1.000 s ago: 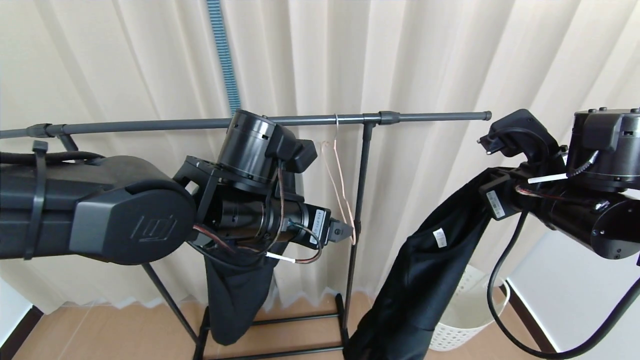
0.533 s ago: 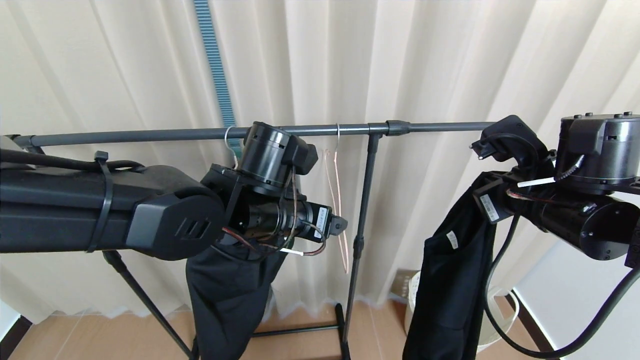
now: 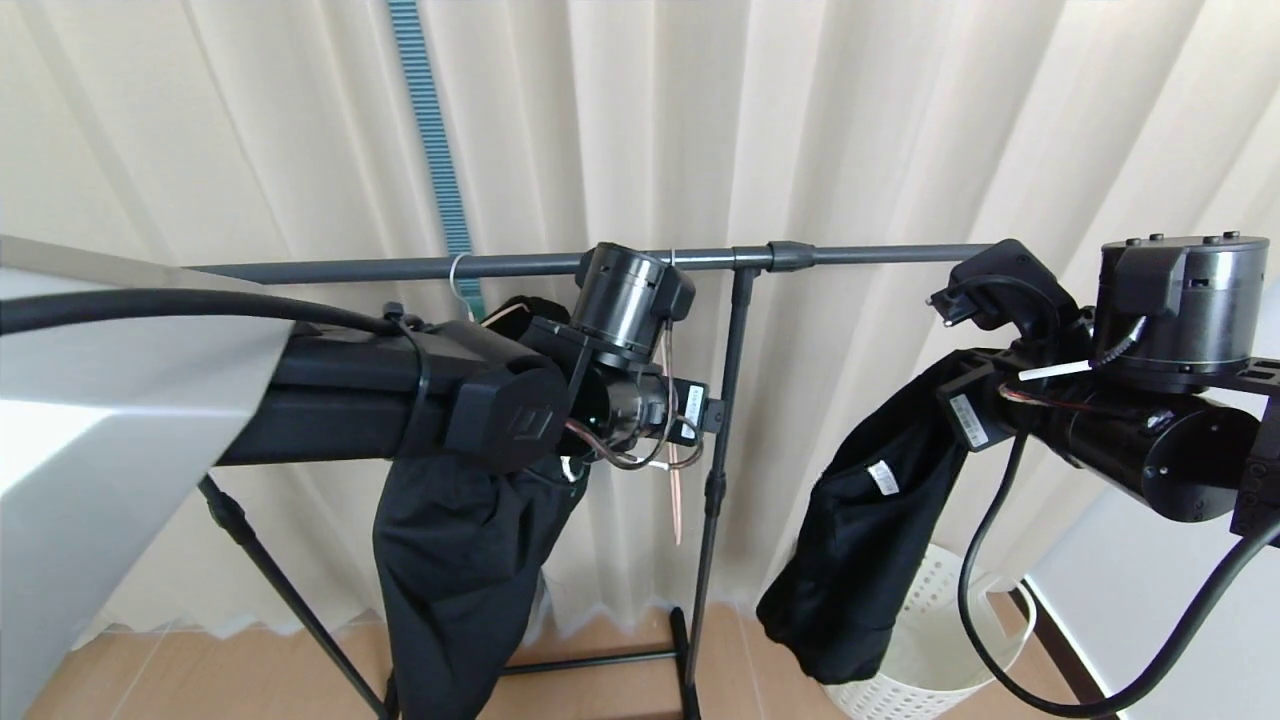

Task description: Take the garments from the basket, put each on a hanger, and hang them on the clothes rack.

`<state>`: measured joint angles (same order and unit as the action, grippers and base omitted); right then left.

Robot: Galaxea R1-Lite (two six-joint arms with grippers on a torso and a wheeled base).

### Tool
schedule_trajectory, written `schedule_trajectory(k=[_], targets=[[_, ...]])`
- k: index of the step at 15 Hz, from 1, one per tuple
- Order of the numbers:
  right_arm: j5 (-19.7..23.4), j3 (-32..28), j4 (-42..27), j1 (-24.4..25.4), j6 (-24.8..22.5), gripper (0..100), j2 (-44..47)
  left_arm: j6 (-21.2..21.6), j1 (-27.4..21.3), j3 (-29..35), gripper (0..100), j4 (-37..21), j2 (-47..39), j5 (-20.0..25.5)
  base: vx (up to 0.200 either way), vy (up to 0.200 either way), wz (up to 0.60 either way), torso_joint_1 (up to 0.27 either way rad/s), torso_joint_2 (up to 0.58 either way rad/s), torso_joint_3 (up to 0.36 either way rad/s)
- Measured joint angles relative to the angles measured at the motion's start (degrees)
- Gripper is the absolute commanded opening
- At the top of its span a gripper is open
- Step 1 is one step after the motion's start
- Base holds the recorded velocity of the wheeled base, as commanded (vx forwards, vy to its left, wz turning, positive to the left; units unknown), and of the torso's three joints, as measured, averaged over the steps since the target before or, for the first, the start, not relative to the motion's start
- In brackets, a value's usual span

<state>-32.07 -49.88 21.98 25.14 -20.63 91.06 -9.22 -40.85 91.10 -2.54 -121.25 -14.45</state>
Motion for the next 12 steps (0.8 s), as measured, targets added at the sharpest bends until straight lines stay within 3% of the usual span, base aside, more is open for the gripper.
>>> schedule_trajectory(k=[5,12], targets=[[0.0,0.1,0.1,0.0,0.0,0,0.9,-0.1,0.4,8.2,100,-1.6,-7.2,-6.2,0.0,0.0,0.0,0.0,0.0,0.0],[0.0,0.2,0.1,0.1,0.0,0,1.2,-0.2,1.0,9.8,100,-1.6,-10.1,-6.6,0.0,0.0,0.0,0.0,0.0,0.0]])
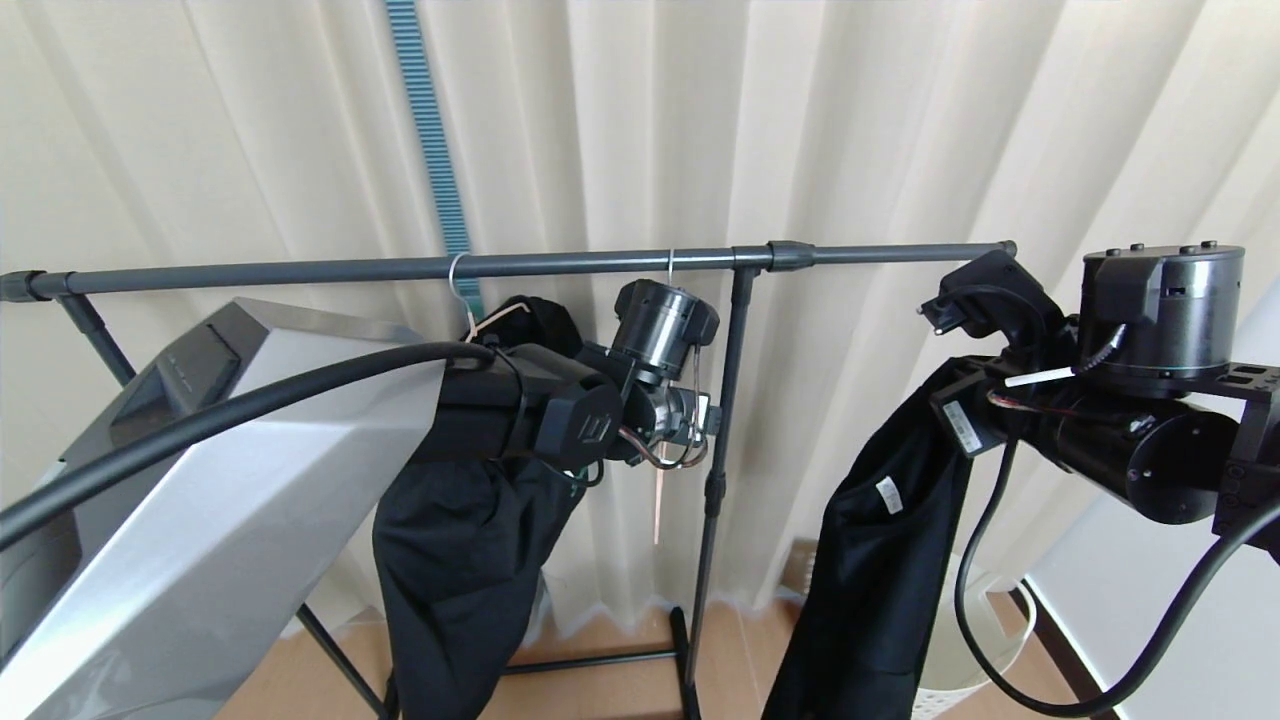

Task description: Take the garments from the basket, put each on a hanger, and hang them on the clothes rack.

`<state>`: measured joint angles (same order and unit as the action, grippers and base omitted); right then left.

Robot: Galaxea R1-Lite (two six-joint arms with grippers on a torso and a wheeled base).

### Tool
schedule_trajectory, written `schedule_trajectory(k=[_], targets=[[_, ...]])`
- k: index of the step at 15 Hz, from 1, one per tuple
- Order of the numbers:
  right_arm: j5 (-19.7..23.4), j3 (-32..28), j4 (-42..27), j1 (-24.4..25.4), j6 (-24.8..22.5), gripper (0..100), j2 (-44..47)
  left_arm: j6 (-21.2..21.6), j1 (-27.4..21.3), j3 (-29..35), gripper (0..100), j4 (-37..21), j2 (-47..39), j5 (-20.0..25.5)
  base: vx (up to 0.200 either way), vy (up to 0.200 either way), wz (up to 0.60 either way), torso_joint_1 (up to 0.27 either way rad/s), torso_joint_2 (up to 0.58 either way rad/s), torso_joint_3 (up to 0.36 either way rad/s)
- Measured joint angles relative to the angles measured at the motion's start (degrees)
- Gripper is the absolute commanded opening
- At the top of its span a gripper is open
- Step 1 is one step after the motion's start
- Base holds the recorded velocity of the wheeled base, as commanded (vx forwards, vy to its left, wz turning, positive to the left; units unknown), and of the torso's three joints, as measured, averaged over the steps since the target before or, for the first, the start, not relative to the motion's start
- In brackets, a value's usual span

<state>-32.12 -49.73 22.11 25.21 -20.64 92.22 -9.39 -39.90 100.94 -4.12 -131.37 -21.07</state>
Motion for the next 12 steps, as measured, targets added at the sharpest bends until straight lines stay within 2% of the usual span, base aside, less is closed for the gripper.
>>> schedule_trajectory(k=[2,3,12], targets=[[0.0,0.1,0.0,0.0,0.0,0,0.0,0.0,0.2,-0.2,100,0.0,-0.2,0.0,0.0,0.0,0.0,0.0,0.0,0.0],[0.0,0.1,0.0,0.0,0.0,0,0.0,-0.2,0.2,-0.3,0,0.0,-0.3,0.0,0.0,0.0,0.0,0.0,0.0,0.0],[0.0,0.1,0.0,0.0,0.0,0,0.2,-1.2,0.6,-0.7,0,0.0,0.1,-0.1,0.0,0.0,0.0,0.0,0.0,0.0]])
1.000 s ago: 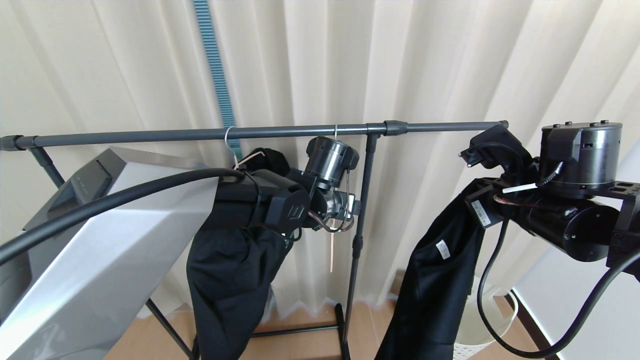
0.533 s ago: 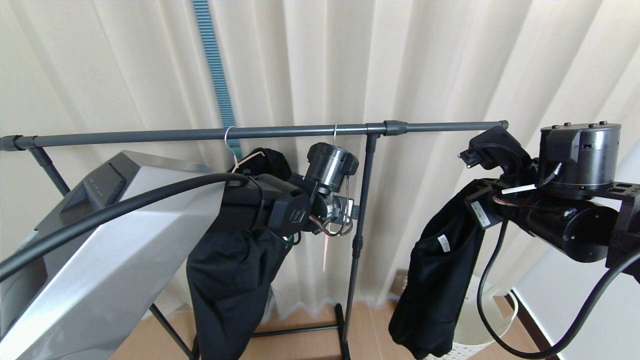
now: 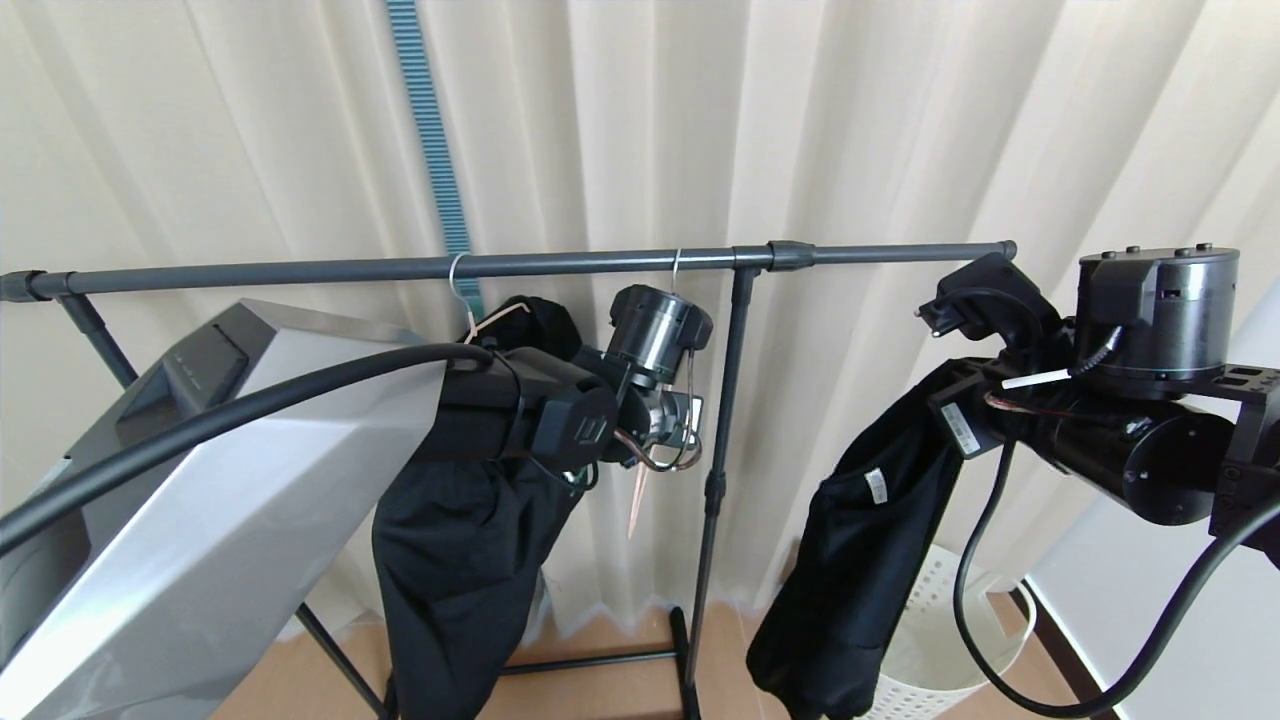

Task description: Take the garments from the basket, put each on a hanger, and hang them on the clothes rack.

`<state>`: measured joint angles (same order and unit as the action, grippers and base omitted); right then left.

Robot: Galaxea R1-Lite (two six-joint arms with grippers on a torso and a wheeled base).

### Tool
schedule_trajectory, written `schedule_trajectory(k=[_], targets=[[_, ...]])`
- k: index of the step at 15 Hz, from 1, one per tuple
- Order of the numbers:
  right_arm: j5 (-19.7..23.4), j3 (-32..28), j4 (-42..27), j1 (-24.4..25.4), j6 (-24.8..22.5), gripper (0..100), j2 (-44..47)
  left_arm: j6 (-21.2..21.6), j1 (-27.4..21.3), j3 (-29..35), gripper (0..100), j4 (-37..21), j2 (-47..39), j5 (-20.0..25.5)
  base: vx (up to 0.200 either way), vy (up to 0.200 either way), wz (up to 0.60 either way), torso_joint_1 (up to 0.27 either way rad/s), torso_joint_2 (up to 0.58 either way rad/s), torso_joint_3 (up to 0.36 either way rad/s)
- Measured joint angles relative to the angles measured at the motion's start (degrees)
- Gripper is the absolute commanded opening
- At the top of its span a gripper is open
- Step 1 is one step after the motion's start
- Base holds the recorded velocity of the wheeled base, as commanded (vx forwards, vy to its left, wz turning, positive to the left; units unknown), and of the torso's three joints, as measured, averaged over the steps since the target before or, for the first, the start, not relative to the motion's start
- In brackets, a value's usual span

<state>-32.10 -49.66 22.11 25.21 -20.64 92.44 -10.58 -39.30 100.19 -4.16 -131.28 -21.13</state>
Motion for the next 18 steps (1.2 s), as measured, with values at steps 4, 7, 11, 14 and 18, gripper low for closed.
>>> schedule_trajectory(k=[4,7,11,14,18], targets=[[0.0,0.0,0.0,0.0,0.0,0,0.0,0.3,0.0,-1.6,0,-0.1,4.8,-0.4,0.0,0.0,0.0,0.0,0.0,0.0],[0.0,0.0,0.0,0.0,0.0,0,0.0,0.5,-0.2,-6.1,0,0.1,9.2,-0.3,0.0,0.0,0.0,0.0,0.0,0.0],[0.0,0.1,-0.1,0.3,0.1,0,0.0,0.8,-1.0,-18.4,0,1.0,18.1,0.1,0.0,0.0,0.0,0.0,0.0,0.0],[0.0,0.4,0.2,1.4,0.1,0,0.0,2.7,-1.7,-32.0,0,5.8,26.2,1.3,0.0,0.0,0.0,0.0,0.0,0.0],[0.1,0.8,0.5,2.9,0.1,0,0.1,9.3,-2.0,-54.6,0,20.0,36.7,8.0,0.0,0.0,0.0,0.0,0.0,0.0]])
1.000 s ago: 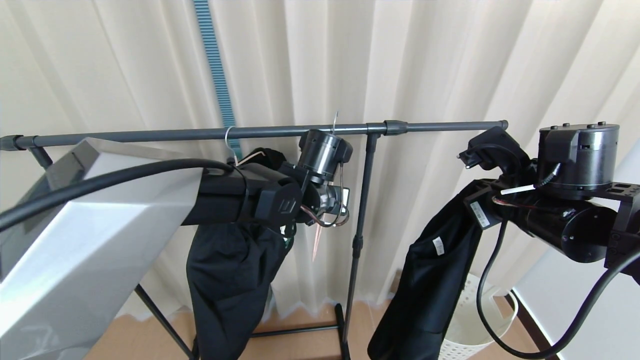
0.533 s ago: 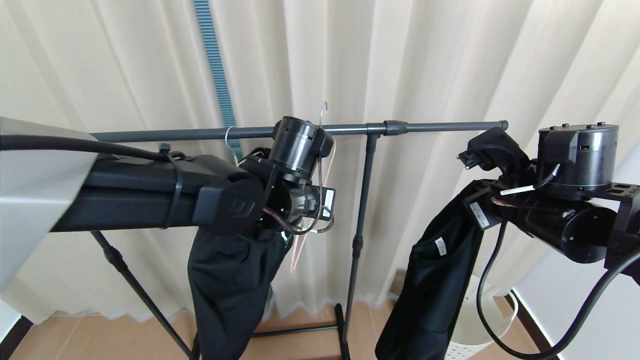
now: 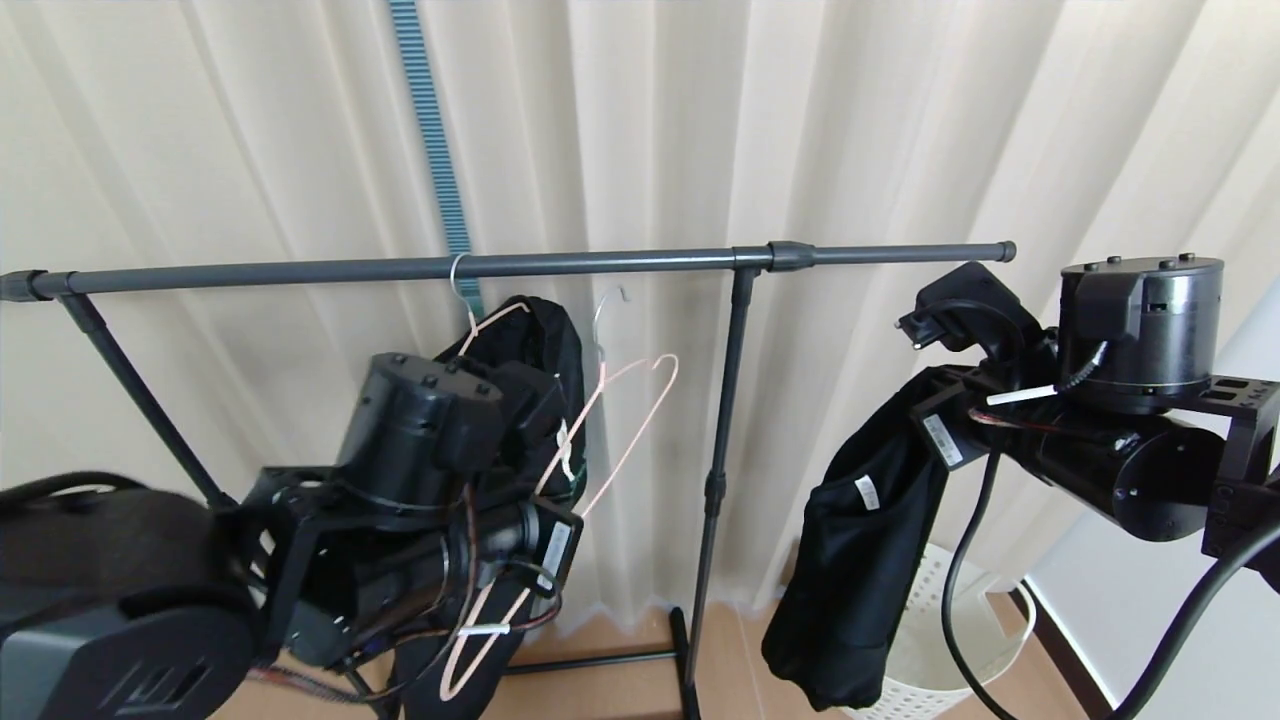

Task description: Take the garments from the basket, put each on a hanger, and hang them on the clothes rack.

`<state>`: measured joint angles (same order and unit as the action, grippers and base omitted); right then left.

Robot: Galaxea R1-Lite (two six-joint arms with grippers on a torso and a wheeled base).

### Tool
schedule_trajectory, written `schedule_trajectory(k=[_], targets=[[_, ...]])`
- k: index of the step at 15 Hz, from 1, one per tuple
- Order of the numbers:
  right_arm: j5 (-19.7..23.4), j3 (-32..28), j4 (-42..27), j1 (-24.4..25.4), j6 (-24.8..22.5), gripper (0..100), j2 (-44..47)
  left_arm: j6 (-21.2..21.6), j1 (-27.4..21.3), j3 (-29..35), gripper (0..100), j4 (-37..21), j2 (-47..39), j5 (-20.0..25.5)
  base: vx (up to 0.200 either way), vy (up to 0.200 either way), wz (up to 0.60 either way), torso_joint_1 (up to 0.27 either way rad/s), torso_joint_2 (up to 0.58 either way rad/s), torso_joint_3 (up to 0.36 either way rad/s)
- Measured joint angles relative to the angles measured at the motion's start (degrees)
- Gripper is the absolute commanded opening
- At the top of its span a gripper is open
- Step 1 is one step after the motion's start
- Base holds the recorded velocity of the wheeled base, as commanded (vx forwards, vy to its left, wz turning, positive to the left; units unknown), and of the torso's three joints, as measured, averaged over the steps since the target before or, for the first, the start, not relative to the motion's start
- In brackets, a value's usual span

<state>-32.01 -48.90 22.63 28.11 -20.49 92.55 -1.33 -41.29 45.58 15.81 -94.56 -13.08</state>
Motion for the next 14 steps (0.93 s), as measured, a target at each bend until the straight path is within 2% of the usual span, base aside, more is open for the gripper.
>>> schedule_trajectory(k=[4,6,7,10,14], targets=[[0.3,-0.4,0.4,0.1,0.2,0,1.6,10.4,2.1,-21.7,0,20.4,7.5,12.3,0.0,0.0,0.0,0.0,0.0,0.0],[3.3,-0.9,0.4,-0.2,0.4,0,2.8,12.6,3.4,-29.4,0,30.9,9.5,18.5,0.0,0.0,0.0,0.0,0.0,0.0],[5.7,-1.2,0.4,-0.6,0.4,0,3.3,13.3,3.8,-32.1,0,33.5,10.1,20.7,0.0,0.0,0.0,0.0,0.0,0.0],[9.6,-1.7,0.4,-1.7,0.4,0,4.3,13.8,4.0,-35.8,0,34.6,10.9,25.8,0.0,0.0,0.0,0.0,0.0,0.0],[10.7,-1.8,0.5,-1.7,1.3,0,5.1,13.6,3.7,-36.5,0,34.7,11.1,27.3,0.0,0.0,0.0,0.0,0.0,0.0]])
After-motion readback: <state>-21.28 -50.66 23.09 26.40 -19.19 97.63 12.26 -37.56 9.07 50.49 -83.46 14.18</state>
